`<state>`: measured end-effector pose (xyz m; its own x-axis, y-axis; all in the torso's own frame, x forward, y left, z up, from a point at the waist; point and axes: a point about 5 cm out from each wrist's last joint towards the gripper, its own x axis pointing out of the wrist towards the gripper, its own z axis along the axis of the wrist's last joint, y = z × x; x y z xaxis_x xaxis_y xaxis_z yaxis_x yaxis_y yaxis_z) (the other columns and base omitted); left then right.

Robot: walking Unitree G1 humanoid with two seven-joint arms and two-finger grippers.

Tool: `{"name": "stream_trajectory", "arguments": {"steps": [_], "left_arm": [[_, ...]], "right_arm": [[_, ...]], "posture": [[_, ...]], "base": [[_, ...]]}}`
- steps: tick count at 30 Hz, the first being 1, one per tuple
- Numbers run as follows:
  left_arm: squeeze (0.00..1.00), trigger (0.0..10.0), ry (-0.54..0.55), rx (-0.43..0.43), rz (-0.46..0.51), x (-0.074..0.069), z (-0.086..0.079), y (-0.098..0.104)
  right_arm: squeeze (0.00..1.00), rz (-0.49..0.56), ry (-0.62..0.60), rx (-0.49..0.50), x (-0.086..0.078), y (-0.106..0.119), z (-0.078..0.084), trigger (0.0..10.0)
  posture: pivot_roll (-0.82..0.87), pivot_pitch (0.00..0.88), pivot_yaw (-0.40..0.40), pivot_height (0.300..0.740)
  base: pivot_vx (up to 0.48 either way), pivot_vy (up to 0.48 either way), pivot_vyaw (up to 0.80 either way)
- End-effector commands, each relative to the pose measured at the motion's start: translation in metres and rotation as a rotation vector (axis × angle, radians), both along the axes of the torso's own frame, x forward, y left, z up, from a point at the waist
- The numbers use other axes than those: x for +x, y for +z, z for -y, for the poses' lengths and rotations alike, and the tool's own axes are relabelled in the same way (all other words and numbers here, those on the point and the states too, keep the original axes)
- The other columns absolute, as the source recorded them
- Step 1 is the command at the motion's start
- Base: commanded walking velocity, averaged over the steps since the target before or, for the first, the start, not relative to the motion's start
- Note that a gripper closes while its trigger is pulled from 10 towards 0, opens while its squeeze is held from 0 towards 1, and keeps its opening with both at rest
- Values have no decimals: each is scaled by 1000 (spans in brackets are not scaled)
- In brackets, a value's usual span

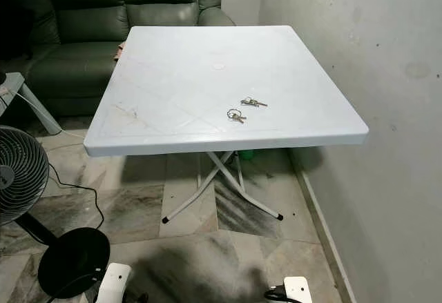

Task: Hang keys on a hook

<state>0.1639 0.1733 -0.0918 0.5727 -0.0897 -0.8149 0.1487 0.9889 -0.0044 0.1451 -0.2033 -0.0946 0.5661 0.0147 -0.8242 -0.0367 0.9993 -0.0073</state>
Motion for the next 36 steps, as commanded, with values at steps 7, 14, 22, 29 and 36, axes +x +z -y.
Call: {"name": "stream_trajectory", "arguments": {"steps": [7,14,22,29,36], "left_arm": [[0,10000,54,-5,48,6,-7,4],[0,10000,128,-76,301,49,-11,33],[0,10000,151,-100,540,82,-18,65],[0,10000,163,-85,753,104,-26,99],[0,10000,209,-99,954,125,-26,146]], "right_arm": [[0,22,-11,6,4,2,0,10000],[0,243,-37,61,44,24,-3,10000],[0,503,-6,84,85,58,-3,10000],[0,749,21,96,113,97,-1,10000],[0,988,66,115,135,148,-16,10000]], "posture": [[-10,0,-7,740],[-6,0,-9,740],[-6,0,-8,740],[-1,0,-10,740],[6,0,-14,740]], "base": [[0,0,0],[0,0,0],[0,0,0],[0,0,0],[0,0,0]]}}
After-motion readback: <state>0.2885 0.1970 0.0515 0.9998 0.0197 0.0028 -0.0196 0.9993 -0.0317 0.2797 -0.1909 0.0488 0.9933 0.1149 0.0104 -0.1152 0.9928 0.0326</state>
